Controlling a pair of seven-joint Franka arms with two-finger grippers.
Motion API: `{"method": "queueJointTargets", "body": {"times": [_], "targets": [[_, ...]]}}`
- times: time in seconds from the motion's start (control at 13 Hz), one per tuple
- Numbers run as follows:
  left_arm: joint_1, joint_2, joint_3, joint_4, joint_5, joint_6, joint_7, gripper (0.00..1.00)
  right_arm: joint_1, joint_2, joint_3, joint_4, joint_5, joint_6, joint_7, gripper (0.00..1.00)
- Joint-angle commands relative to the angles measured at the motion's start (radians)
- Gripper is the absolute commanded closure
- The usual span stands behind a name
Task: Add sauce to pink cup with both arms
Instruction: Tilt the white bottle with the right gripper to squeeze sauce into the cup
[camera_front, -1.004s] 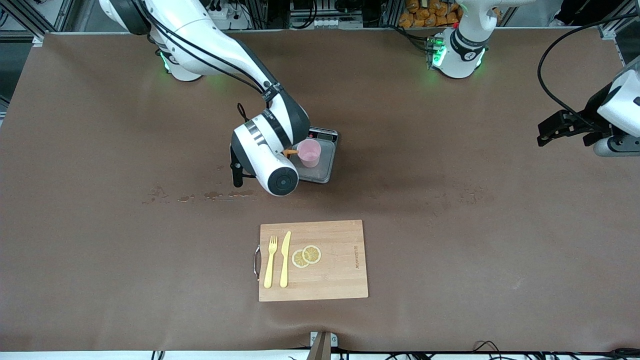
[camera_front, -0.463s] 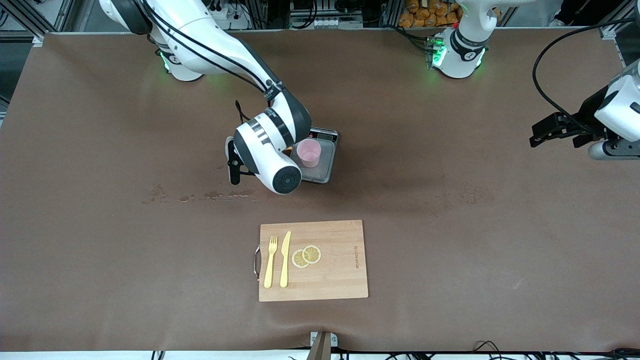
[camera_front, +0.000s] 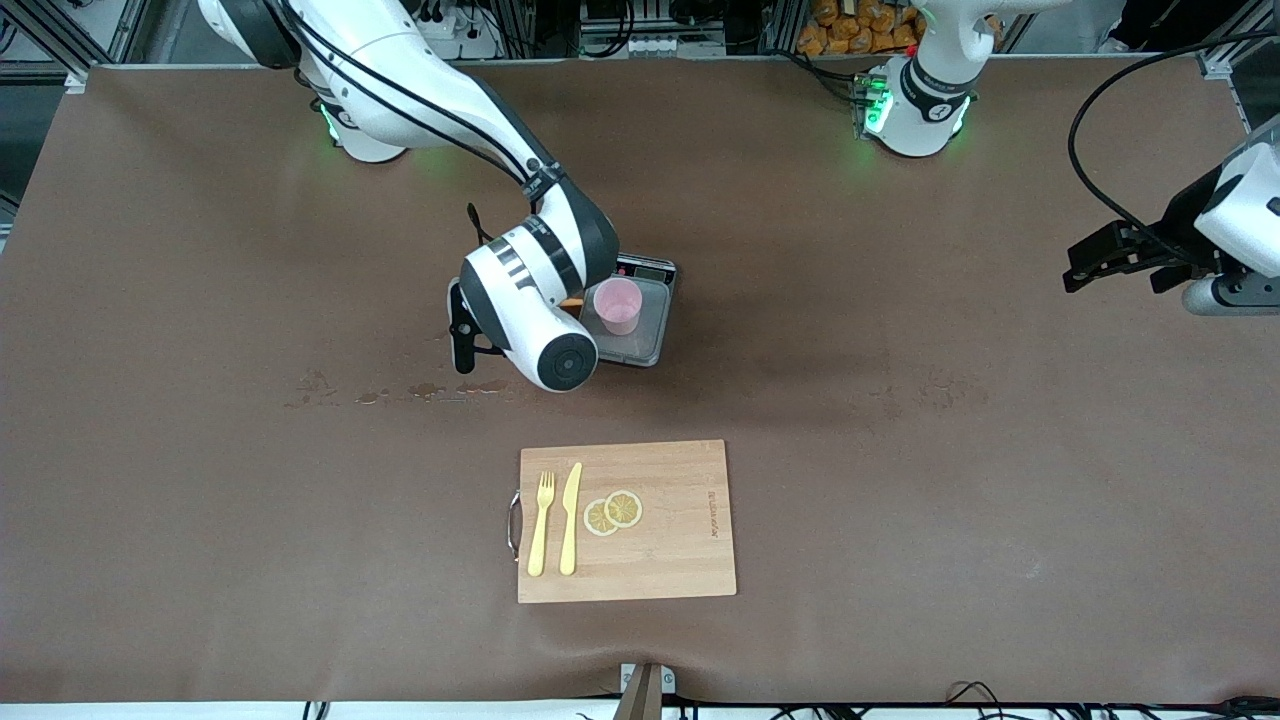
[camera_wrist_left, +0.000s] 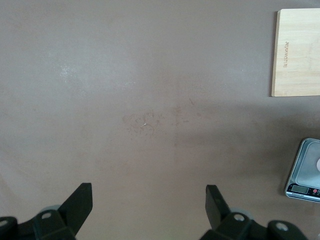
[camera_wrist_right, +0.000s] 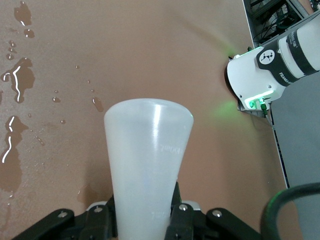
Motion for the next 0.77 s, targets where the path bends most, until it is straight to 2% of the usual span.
{"method": "queueJointTargets", "body": {"times": [0.0, 0.54, 0.62, 0.69], "targets": [[-0.007, -0.014, 0.000, 0.001, 0.021, -0.005, -0.011, 0.00, -0.010, -0.006, 0.010, 0.010, -0.010, -0.014, 0.016, 0.71], [-0.005, -0.014, 0.000, 0.000, 0.021, -0.005, -0.013, 0.00, -0.013, -0.003, 0.010, 0.012, -0.008, -0.012, 0.015, 0.78], [-0.005, -0.014, 0.000, 0.000, 0.021, -0.005, -0.011, 0.00, -0.013, -0.003, 0.010, 0.012, -0.008, -0.008, 0.013, 0.77], [-0.005, -0.014, 0.000, 0.000, 0.021, -0.005, -0.011, 0.00, -0.017, -0.003, 0.010, 0.012, -0.007, -0.008, 0.006, 0.70]]}}
